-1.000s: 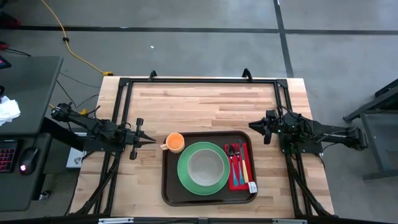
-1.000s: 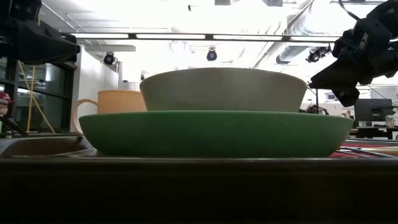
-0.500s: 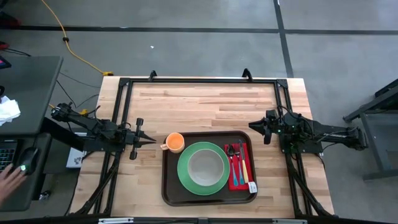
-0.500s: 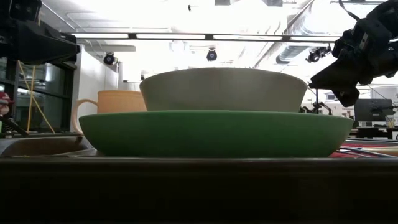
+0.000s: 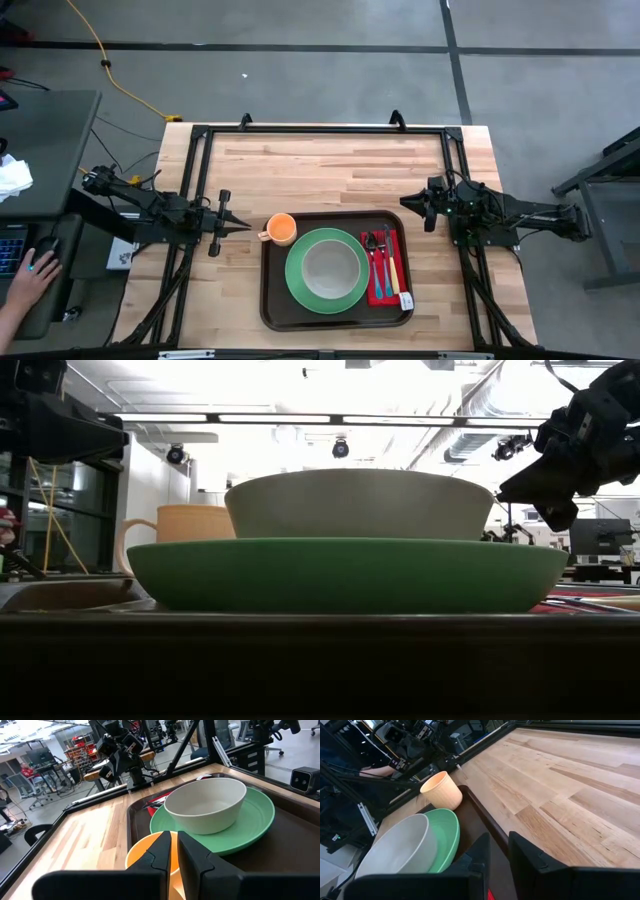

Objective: Set up tray
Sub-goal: Return to Home Position

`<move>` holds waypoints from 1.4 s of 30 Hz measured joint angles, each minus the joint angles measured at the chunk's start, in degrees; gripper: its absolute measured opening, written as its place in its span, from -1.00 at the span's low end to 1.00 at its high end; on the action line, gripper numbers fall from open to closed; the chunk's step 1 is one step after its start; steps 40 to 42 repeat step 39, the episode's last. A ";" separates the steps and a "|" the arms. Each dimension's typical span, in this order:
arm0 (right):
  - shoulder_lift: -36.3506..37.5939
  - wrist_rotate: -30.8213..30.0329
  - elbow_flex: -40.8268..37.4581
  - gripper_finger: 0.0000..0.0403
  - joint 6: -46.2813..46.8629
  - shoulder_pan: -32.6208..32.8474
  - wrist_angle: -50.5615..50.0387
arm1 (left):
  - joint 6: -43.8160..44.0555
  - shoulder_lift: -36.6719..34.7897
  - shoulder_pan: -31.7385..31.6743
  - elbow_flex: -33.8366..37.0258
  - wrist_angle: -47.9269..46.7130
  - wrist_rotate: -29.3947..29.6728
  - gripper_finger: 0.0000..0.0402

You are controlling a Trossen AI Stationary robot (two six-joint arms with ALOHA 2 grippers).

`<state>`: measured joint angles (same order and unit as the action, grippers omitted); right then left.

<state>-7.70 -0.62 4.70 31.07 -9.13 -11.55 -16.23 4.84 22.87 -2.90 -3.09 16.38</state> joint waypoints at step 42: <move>-0.01 0.00 -0.01 -0.77 0.00 0.00 0.00 | 0.00 0.00 0.00 0.00 -0.02 0.00 -0.69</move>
